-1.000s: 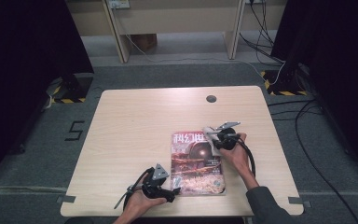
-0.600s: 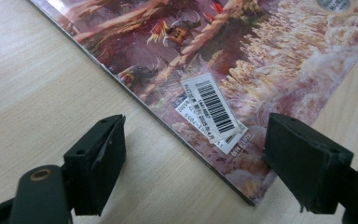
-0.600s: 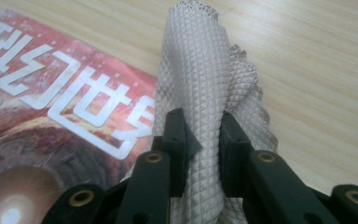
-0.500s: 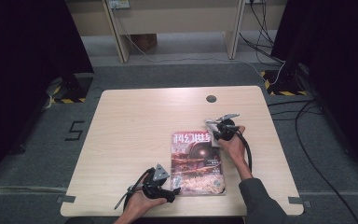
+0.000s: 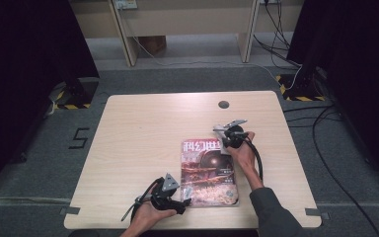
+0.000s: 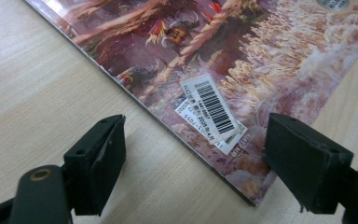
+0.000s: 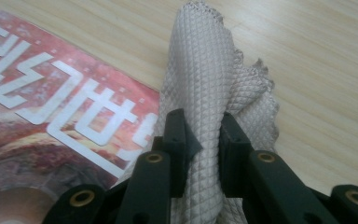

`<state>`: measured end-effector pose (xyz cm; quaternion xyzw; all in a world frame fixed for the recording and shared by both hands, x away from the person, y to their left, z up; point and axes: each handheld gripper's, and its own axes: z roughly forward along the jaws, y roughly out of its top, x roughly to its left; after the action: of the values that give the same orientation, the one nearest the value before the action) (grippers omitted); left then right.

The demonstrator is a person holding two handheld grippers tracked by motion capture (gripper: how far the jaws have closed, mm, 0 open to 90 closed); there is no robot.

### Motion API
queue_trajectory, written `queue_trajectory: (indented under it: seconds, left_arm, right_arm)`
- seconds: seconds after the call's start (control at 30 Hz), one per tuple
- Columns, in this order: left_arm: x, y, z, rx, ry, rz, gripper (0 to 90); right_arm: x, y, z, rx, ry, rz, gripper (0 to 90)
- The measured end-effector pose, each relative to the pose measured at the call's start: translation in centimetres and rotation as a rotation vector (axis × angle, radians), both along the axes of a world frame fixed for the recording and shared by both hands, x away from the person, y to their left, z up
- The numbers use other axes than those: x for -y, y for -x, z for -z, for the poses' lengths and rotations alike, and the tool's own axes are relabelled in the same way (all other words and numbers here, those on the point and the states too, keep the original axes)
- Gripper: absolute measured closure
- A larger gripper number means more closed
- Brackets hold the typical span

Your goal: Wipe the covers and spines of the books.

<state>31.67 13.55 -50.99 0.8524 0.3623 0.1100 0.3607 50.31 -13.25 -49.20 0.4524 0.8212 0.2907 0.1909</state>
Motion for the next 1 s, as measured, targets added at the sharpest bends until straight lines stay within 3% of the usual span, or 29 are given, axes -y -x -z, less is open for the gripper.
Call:
queue_trajectory:
  seconds: [0.33,0.67,1.0]
  left_arm:
    - [0.0,0.0,0.0,-0.002,-0.002,0.001,19.9]
    - [0.0,0.0,0.0,0.001,-0.003,0.001,20.0]
    - [0.0,0.0,0.0,0.005,-0.006,0.002,20.0]
  right_arm:
    - [-3.6,0.4,0.2,0.014,0.001,-0.086,77.3]
    - [-7.6,1.0,0.4,-0.007,-0.031,-0.173,77.3]
    - [-8.8,1.5,0.5,-0.023,-0.067,-0.22,77.3]
